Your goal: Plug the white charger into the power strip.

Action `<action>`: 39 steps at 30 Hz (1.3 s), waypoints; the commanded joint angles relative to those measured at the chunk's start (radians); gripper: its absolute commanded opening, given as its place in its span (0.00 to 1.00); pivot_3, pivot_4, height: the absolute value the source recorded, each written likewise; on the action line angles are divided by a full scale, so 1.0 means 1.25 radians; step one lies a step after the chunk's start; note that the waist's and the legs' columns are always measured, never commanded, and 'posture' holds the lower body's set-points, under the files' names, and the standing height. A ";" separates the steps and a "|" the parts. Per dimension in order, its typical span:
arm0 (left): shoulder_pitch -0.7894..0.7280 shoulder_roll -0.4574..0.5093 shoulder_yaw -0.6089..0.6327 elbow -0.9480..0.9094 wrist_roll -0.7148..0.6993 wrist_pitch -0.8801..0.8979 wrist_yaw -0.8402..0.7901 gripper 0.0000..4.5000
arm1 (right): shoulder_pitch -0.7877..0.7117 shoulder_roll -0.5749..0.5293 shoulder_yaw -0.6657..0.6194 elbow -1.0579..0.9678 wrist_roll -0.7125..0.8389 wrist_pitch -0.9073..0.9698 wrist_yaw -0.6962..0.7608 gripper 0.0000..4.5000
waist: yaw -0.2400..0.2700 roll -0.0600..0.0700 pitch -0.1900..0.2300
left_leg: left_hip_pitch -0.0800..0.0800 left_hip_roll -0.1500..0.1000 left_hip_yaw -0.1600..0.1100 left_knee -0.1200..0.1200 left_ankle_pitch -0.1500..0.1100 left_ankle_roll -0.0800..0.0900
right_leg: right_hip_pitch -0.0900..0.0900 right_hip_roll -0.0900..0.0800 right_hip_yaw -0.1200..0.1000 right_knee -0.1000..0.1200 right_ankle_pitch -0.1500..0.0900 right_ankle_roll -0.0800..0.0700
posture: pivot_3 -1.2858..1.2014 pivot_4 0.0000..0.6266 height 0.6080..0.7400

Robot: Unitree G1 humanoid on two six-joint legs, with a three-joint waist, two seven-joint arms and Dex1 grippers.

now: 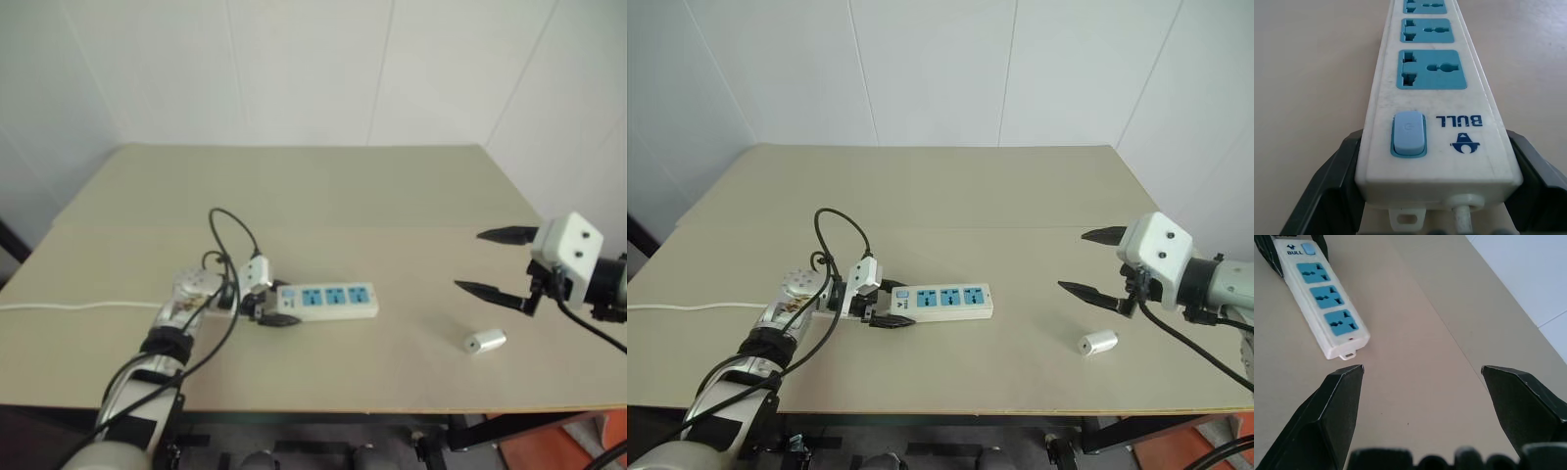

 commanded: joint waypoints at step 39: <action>-0.014 -0.036 0.027 0.213 -0.066 -0.110 -0.063 0.99 | 0.011 -0.031 -0.045 -0.034 0.039 0.010 0.006 1.00 | 0.000 0.000 0.000 | 0.001 0.000 0.001 0.000 0.000 0.001 | 0.001 0.000 0.001 0.001 0.000 0.000 | 0.52 0.24 1.00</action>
